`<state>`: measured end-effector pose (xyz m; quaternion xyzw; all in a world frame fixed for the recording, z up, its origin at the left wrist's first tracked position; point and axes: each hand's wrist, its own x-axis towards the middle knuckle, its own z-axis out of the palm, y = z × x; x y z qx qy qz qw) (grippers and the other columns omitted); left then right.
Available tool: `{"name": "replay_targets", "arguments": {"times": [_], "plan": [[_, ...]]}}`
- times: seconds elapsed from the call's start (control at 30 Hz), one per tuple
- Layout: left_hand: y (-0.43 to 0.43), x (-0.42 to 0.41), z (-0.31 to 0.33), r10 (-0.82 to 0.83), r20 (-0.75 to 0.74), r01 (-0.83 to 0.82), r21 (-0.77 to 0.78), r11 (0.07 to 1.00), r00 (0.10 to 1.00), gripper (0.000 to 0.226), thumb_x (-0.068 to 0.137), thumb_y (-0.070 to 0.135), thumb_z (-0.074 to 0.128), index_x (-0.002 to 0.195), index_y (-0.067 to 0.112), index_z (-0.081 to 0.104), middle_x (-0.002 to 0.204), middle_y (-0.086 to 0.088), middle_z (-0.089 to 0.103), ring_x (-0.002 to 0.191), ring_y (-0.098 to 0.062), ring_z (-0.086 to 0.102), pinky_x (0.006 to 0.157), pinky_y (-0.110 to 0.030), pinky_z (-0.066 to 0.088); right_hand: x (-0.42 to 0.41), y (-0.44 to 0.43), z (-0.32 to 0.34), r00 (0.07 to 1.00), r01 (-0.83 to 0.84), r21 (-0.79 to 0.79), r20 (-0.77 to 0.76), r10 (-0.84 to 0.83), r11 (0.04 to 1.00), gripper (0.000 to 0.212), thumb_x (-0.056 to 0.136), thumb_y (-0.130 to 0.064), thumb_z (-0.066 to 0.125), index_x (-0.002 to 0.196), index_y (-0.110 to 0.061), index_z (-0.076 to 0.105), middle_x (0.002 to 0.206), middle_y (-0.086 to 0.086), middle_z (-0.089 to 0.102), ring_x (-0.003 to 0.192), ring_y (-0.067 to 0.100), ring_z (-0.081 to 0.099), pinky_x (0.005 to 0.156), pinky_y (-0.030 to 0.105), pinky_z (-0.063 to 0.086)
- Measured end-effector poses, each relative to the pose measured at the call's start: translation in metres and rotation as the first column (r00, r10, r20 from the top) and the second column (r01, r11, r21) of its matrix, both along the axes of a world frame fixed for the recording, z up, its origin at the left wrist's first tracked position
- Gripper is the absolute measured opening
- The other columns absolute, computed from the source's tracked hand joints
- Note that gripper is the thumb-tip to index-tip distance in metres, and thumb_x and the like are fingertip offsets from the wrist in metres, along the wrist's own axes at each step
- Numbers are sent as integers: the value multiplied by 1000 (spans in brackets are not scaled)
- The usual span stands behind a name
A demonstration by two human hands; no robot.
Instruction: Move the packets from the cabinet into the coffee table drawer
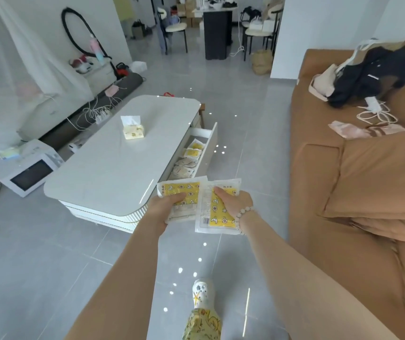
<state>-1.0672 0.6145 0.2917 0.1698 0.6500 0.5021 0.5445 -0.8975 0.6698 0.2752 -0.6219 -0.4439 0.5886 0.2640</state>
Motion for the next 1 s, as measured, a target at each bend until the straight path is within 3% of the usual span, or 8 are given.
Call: {"name": "replay_targets", "arguments": {"times": [0.1,0.27,0.33,0.47,0.7,0.83,1.0], "plan": [[39,-1,1,-54,2,54,-9,998,999,15,83,3,67,98,5,64,89,-10,70,64,-18,69,67,-32,57,2,32,-5,999,47,-13,7,-46,999,30,80,-45,69,86,-16,69,79,4,71,72,22,70,78,35,58],[120,-7,4,-121,13,121,7,993,993,29,83,3,67,112,3,62,97,-11,69,78,-23,67,68,-33,57,-4,101,-5,992,126,2,-6,-126,992,38,78,-46,70,93,-12,71,84,7,74,74,23,72,77,36,59],[150,-12,1,-143,20,143,9,990,989,30,84,3,66,114,3,61,99,-11,69,79,-23,66,66,-32,58,-9,128,-5,990,139,5,-7,-139,990,36,78,-46,70,91,-12,71,80,5,73,72,22,71,76,35,59],[211,-25,-7,-189,-1,189,-23,982,982,35,82,3,68,117,1,63,107,-15,69,86,-27,68,79,-39,56,-18,178,-12,986,164,-31,20,-163,986,29,79,-47,68,80,-18,68,74,1,70,67,19,69,75,33,58],[304,-36,-8,-229,20,230,-34,973,973,27,84,4,66,111,5,63,95,-11,70,58,-15,69,43,-24,53,-31,264,-11,977,211,-68,-4,-211,975,27,81,-45,68,75,-19,65,69,0,67,58,14,64,57,23,52],[344,-37,-9,-224,28,225,-32,974,974,26,84,1,65,109,5,63,89,-9,71,59,-15,70,49,-26,57,-32,301,-9,975,221,-65,-23,-222,973,26,82,-44,68,73,-20,63,70,-1,66,57,13,64,52,22,49],[389,-38,-8,-235,-9,235,-27,972,972,25,84,4,66,109,5,64,102,-12,70,78,-21,69,63,-29,59,-31,348,-8,975,217,-59,-38,-219,974,26,82,-44,68,78,-18,64,74,0,68,58,13,64,51,21,49]]}}
